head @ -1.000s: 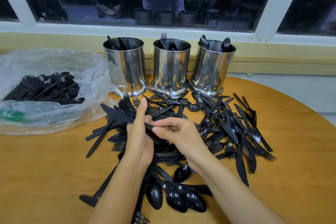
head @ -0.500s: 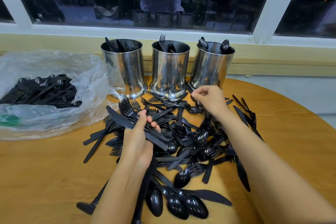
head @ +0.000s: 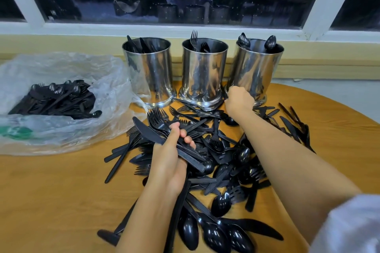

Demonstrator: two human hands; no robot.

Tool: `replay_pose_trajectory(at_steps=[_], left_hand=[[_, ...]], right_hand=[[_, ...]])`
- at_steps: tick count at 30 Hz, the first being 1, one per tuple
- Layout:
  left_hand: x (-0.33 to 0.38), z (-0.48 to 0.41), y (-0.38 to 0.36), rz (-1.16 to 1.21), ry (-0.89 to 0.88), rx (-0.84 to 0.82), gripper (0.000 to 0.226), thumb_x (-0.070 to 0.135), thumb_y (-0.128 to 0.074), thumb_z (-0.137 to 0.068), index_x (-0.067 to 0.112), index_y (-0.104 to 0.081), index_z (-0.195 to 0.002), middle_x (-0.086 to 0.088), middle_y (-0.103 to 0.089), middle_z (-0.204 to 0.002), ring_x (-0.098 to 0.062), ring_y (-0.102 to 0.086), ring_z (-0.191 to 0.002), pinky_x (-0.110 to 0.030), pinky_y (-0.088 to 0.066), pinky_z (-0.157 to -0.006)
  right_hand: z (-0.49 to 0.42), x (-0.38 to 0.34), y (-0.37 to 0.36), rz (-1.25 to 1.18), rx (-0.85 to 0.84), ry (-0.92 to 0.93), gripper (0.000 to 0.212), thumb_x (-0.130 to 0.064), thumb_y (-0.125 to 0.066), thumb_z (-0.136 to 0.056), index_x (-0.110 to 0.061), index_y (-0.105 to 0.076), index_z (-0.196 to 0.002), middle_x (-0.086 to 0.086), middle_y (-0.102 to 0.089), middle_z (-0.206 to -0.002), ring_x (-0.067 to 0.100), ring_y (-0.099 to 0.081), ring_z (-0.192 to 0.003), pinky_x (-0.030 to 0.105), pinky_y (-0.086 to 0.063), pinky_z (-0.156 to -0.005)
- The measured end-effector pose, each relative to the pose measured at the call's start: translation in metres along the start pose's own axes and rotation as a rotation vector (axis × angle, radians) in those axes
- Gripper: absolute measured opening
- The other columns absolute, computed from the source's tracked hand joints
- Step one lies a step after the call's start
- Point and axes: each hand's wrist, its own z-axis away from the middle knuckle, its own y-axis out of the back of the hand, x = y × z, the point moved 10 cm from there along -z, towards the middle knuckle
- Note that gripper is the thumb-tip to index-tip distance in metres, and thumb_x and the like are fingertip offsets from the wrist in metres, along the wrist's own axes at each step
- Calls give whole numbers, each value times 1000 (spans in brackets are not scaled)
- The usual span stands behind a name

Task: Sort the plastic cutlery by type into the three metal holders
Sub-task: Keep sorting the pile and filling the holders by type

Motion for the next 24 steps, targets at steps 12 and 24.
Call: replay_pose_trajectory(at_steps=[12,24], left_hand=[[-6,6,-6,-78,32,-43,21,29,-55,-97,9,-59,-101,4,-39,-59,-6,-31,-45,-18,-36,-45],[-12,19,-27,-496,67,-236,80,78,-61,-50,15,-60,-100,-1,-11,-73,-13,-13,-61,-23,-35,-63]], right_hand=[[46,33,117,-710,449,126,13,-17,-62,-93,-18,-66,-106,-8,-65,-91,3,-59,-80,23,-52,-74],[121,-31,139,-1079,-227,471,16,-10,-62,-92,-21,-72,-98,-11,-66,-73,6,-55,-65,15,-47,-59]])
